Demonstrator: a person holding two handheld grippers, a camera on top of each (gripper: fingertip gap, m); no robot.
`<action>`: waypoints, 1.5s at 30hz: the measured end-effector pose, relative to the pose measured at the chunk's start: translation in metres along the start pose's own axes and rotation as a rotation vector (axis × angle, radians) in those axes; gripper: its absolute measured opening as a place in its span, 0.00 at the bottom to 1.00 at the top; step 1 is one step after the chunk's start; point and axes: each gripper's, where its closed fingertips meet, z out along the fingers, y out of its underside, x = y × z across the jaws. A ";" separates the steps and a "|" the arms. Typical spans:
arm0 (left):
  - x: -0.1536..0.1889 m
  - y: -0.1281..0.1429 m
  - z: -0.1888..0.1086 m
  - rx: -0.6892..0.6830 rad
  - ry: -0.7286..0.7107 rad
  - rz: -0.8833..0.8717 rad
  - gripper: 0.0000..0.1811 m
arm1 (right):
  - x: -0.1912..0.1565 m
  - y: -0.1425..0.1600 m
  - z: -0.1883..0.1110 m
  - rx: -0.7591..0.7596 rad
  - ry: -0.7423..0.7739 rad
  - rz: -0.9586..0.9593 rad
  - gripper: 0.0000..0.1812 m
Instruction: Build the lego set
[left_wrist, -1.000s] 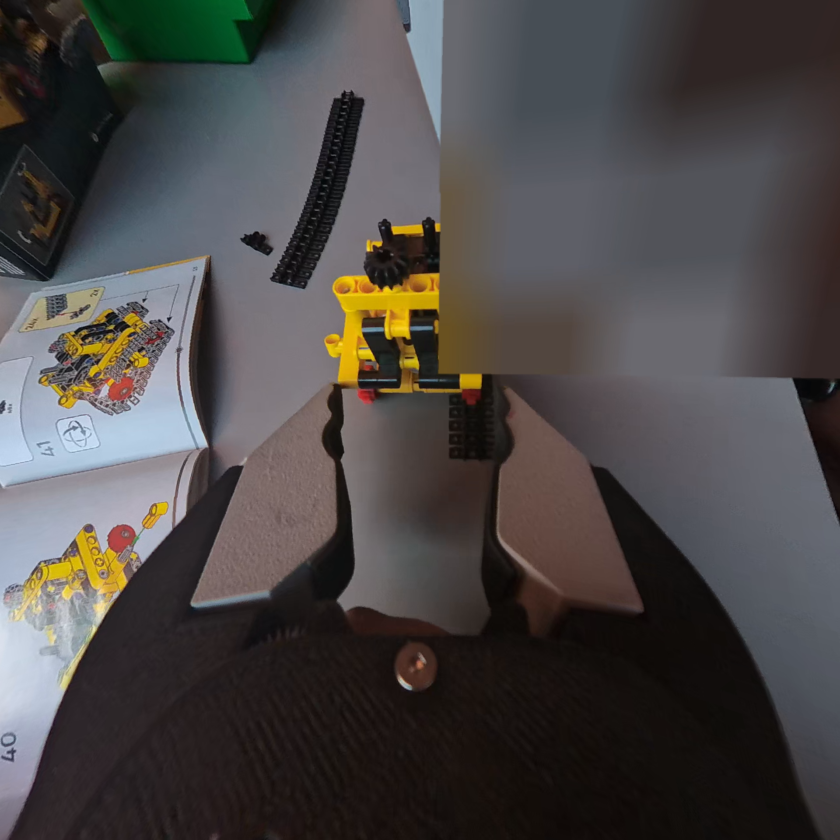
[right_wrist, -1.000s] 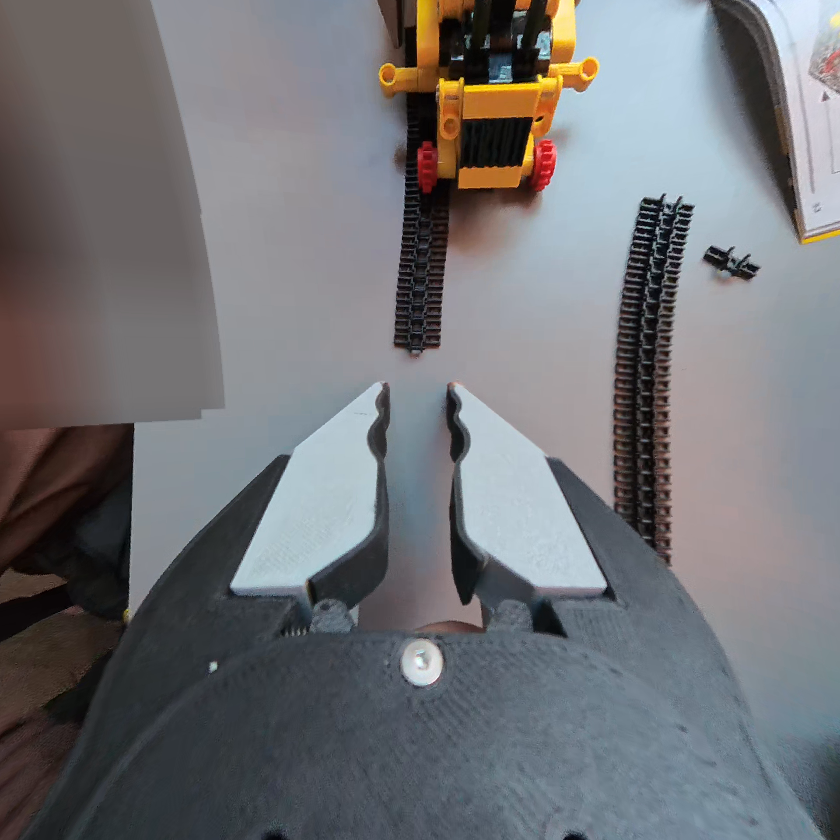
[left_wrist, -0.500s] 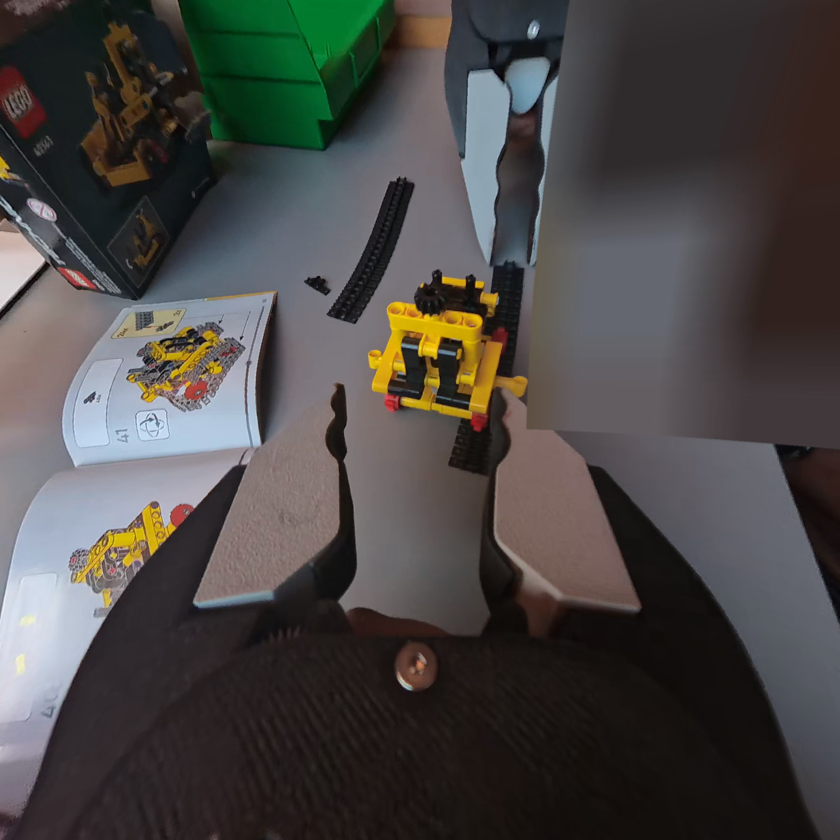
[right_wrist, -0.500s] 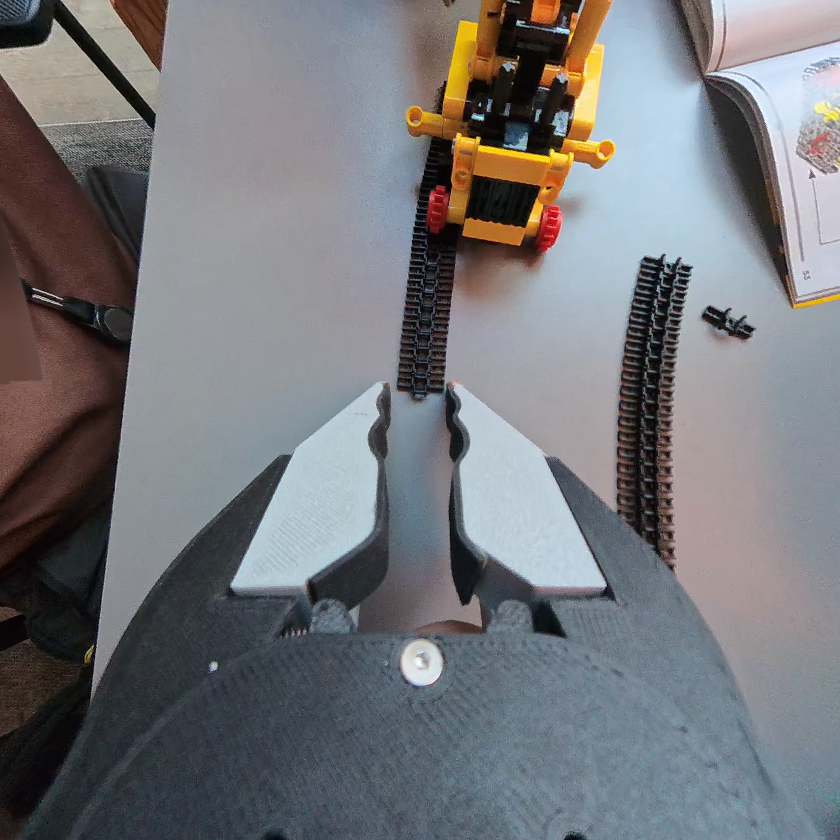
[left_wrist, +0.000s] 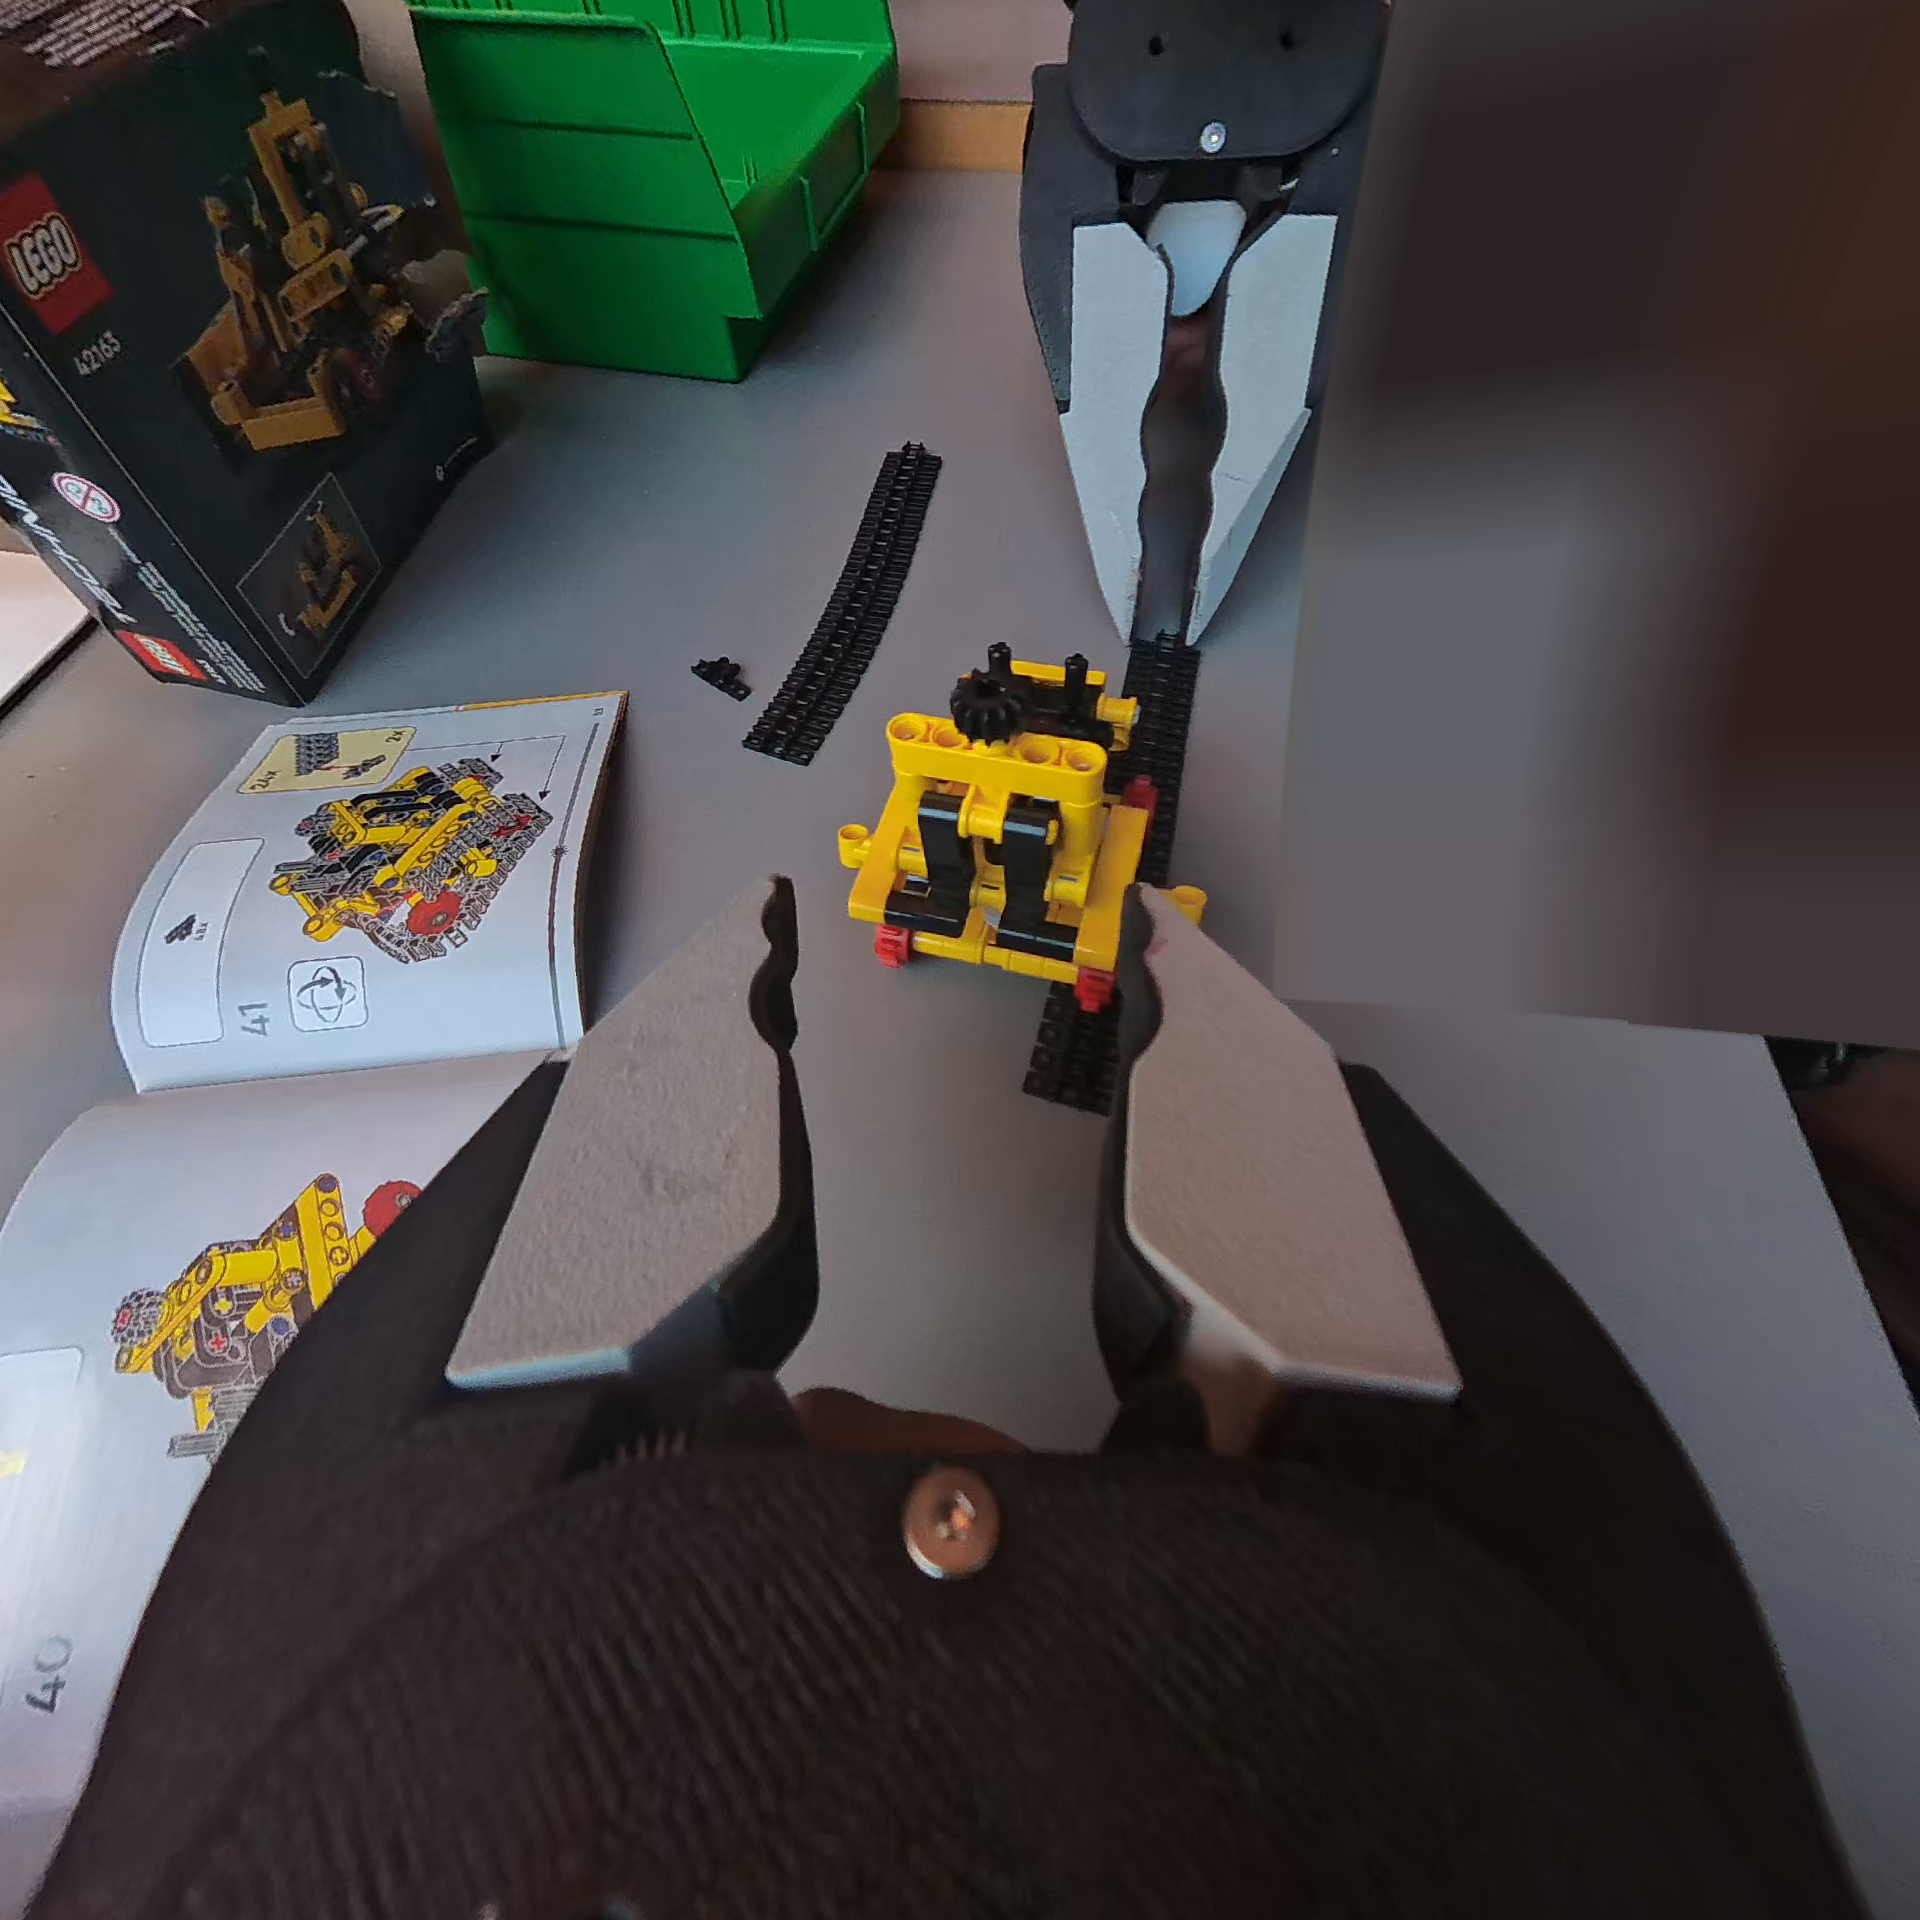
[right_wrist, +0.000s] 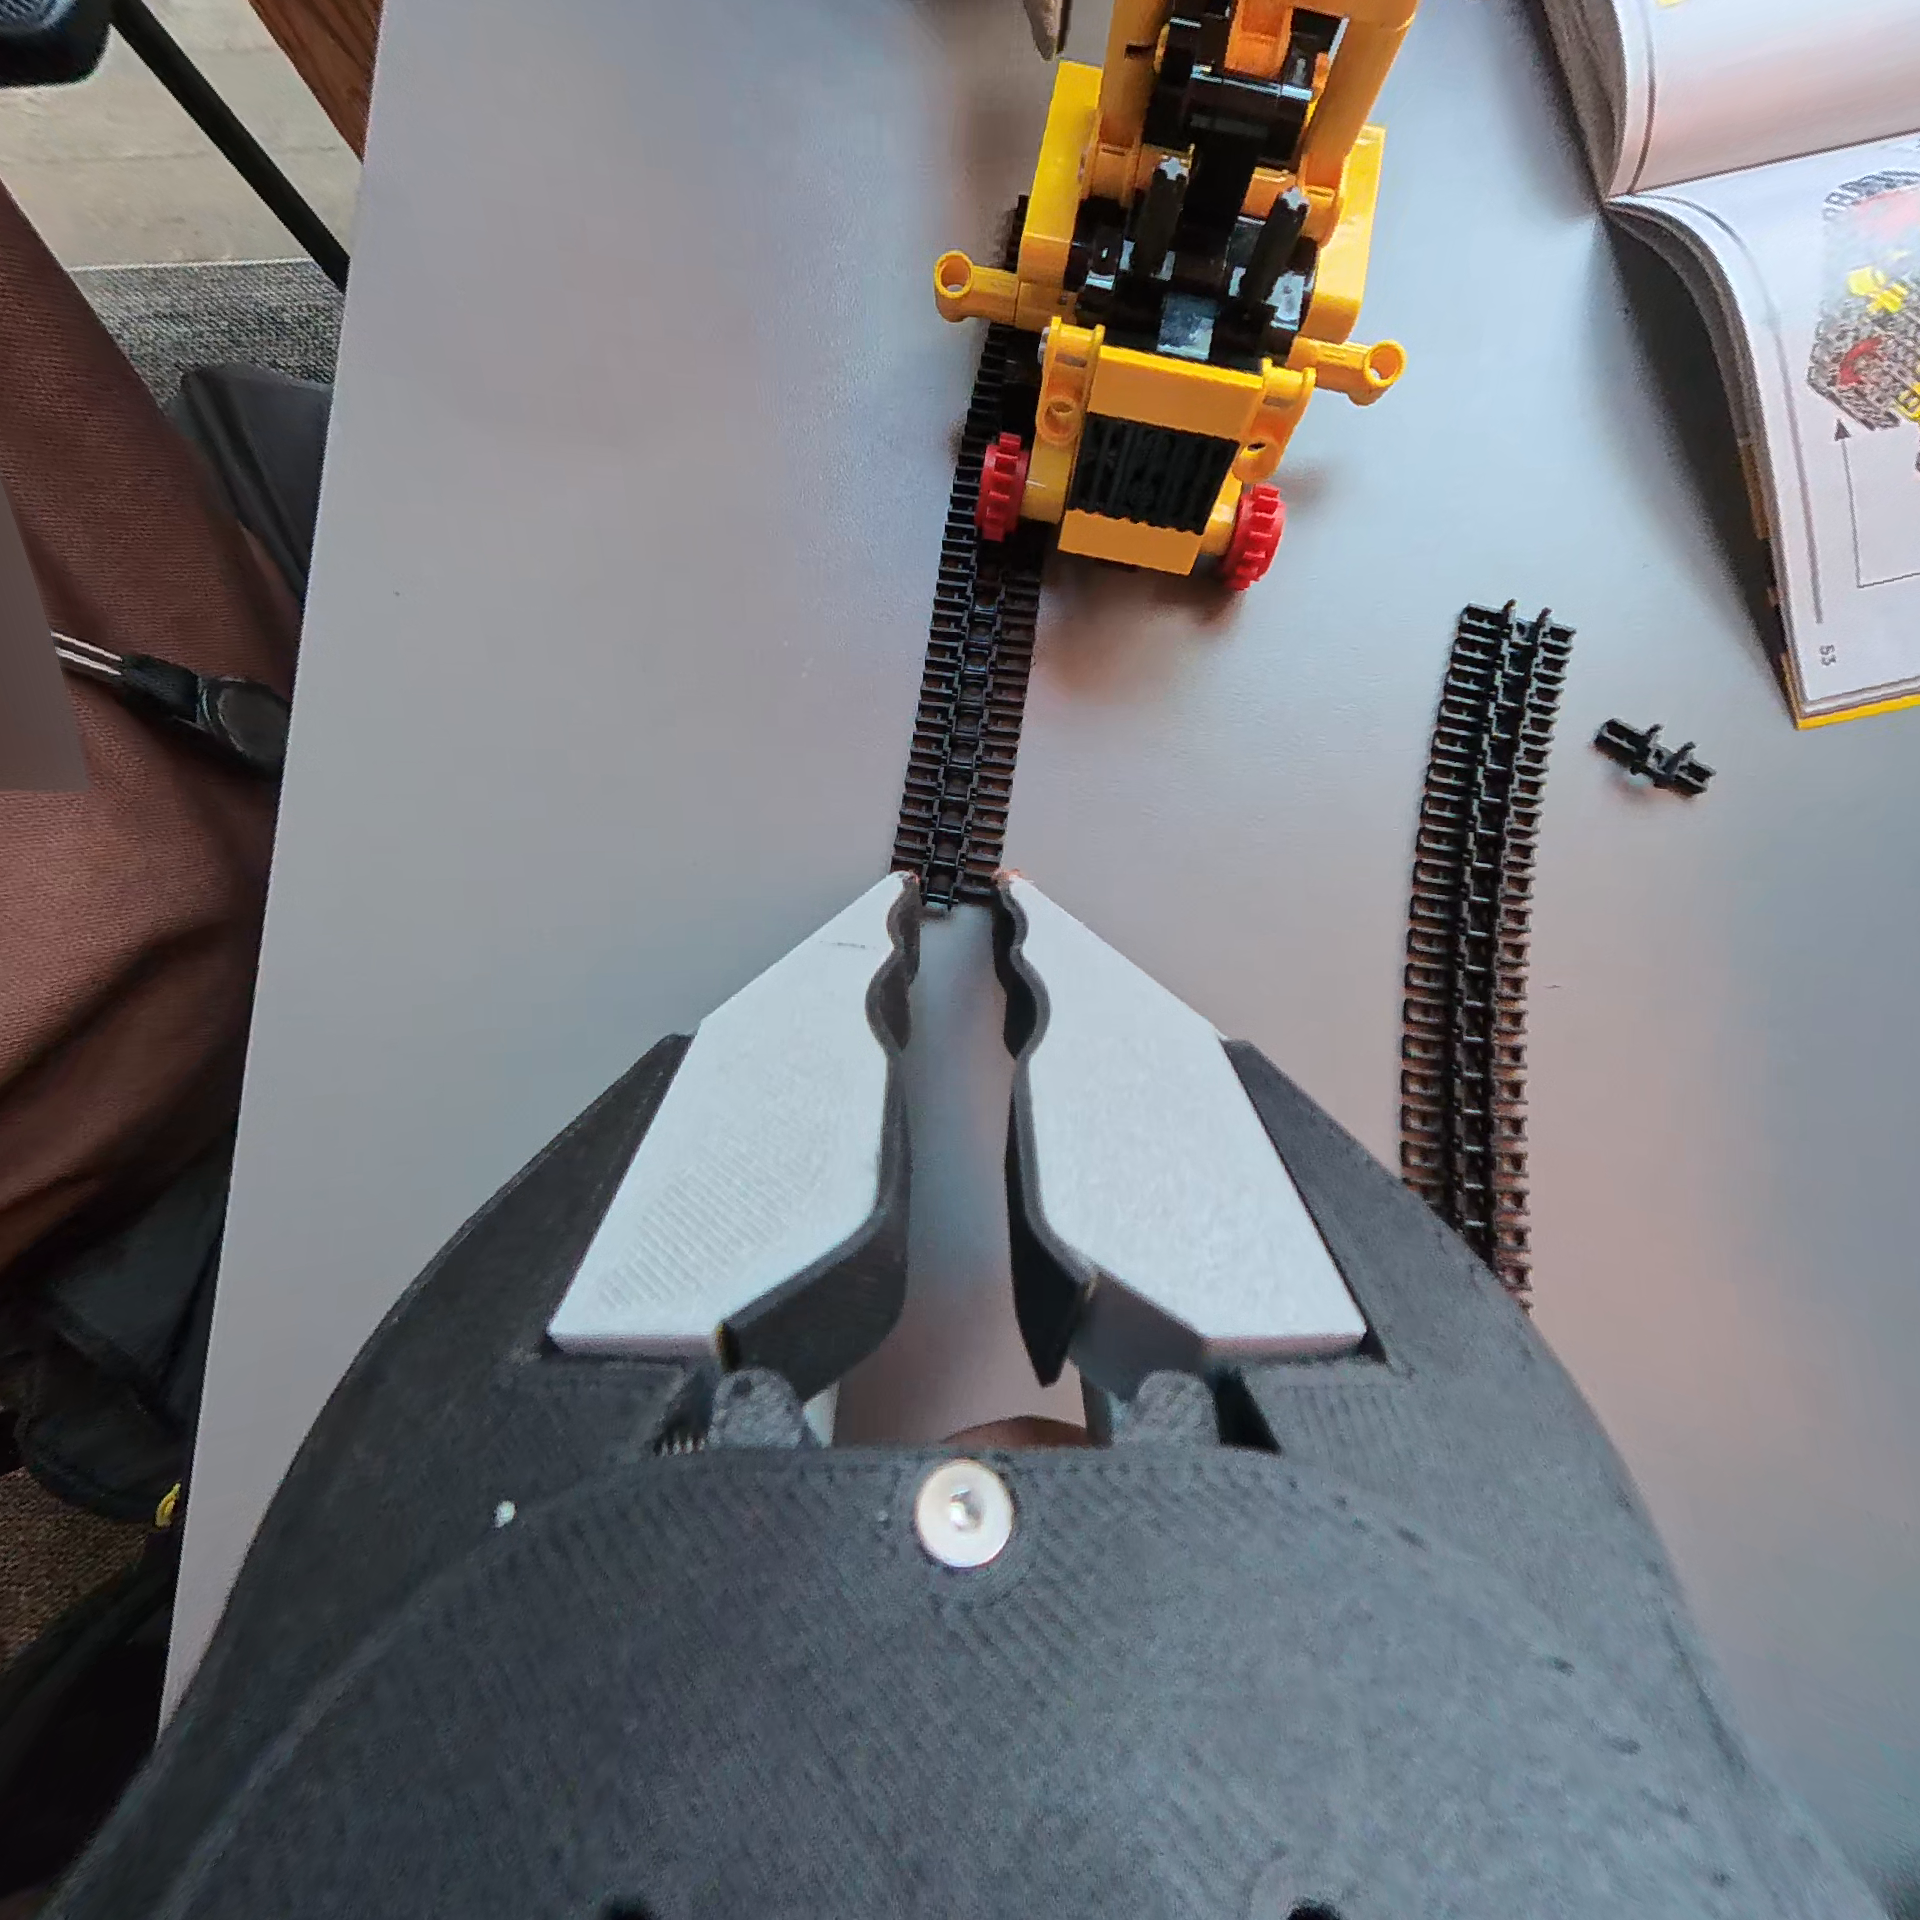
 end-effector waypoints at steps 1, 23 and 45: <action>0.000 0.001 0.001 -0.004 -0.001 0.000 0.32 | 0.000 0.000 0.000 0.000 -0.001 0.002 0.06; 0.008 0.010 0.008 -0.063 0.018 0.031 0.32 | 0.007 -0.020 0.001 0.105 0.018 0.068 0.02; 0.025 -0.015 -0.008 0.004 -0.565 -0.088 0.17 | 0.018 -0.061 0.020 0.251 0.051 0.252 0.01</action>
